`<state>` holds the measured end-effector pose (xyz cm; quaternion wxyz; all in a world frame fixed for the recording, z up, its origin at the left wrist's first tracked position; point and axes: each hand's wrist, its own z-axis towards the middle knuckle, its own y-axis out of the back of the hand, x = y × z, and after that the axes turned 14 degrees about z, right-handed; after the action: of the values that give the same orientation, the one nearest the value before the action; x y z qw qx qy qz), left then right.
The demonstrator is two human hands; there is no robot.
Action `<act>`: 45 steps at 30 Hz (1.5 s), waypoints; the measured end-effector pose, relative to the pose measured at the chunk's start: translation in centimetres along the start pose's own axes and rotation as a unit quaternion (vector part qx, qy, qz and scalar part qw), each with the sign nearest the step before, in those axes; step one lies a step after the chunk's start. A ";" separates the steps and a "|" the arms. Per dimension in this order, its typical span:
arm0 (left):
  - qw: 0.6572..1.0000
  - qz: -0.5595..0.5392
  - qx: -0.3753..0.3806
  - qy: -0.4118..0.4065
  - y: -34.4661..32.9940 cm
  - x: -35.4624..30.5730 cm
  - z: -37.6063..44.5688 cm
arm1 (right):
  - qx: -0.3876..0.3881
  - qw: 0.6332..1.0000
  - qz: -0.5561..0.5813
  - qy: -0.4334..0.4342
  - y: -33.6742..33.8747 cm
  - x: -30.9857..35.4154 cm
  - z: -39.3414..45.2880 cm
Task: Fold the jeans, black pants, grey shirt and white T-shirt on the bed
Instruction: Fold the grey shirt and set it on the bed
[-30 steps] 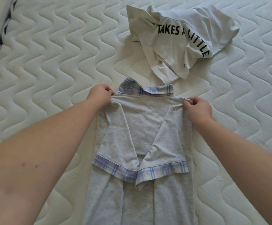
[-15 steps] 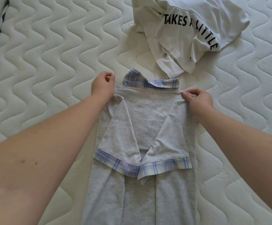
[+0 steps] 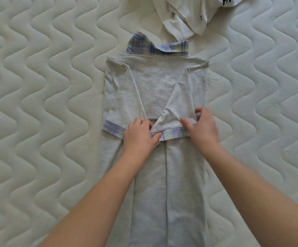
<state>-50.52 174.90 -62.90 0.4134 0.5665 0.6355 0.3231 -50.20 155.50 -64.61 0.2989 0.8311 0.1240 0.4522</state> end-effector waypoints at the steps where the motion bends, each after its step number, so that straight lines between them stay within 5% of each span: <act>1: 1.000 0.005 -0.013 0.010 0.0 0.0 -0.2 | -0.012 0.999 -0.029 0.011 -0.1 -0.2 -0.5; 7: 0.982 0.058 -0.159 -0.081 -1.5 -1.1 -5.0 | -0.047 0.972 -0.109 0.205 -0.9 0.1 -4.5; 9: 0.975 0.010 -0.201 -0.099 -3.0 -1.2 -7.7 | -0.016 0.976 -0.105 0.191 -1.1 -1.0 -6.7; 14: 0.977 -0.201 0.036 0.060 -7.0 -2.8 -15.1 | -0.022 0.999 0.022 -0.033 0.3 -6.0 -12.0; 18: 0.968 -0.162 0.159 0.104 -9.0 -3.7 -16.7 | 0.037 0.984 0.074 -0.160 2.1 -8.6 -14.1; 25: 0.957 -0.207 0.141 0.145 -9.6 -3.1 -18.0 | 0.112 0.978 0.059 -0.168 4.0 -10.2 -16.1; 36: 0.924 -0.276 0.225 0.138 -12.7 -2.2 -24.4 | 0.227 0.960 0.010 -0.163 4.5 -14.3 -23.8; 40: 0.945 -0.213 0.211 0.130 -13.6 -2.0 -25.7 | 0.205 0.959 -0.014 -0.193 4.5 -15.4 -25.8; 45: 0.927 -0.227 0.259 0.145 -14.7 -1.4 -27.3 | 0.232 0.958 -0.020 -0.169 4.2 -16.3 -27.4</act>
<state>-81.50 172.93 -63.38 0.2175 0.4413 0.8618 0.1232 -82.21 154.97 -61.80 0.1235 0.9393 0.1894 0.2579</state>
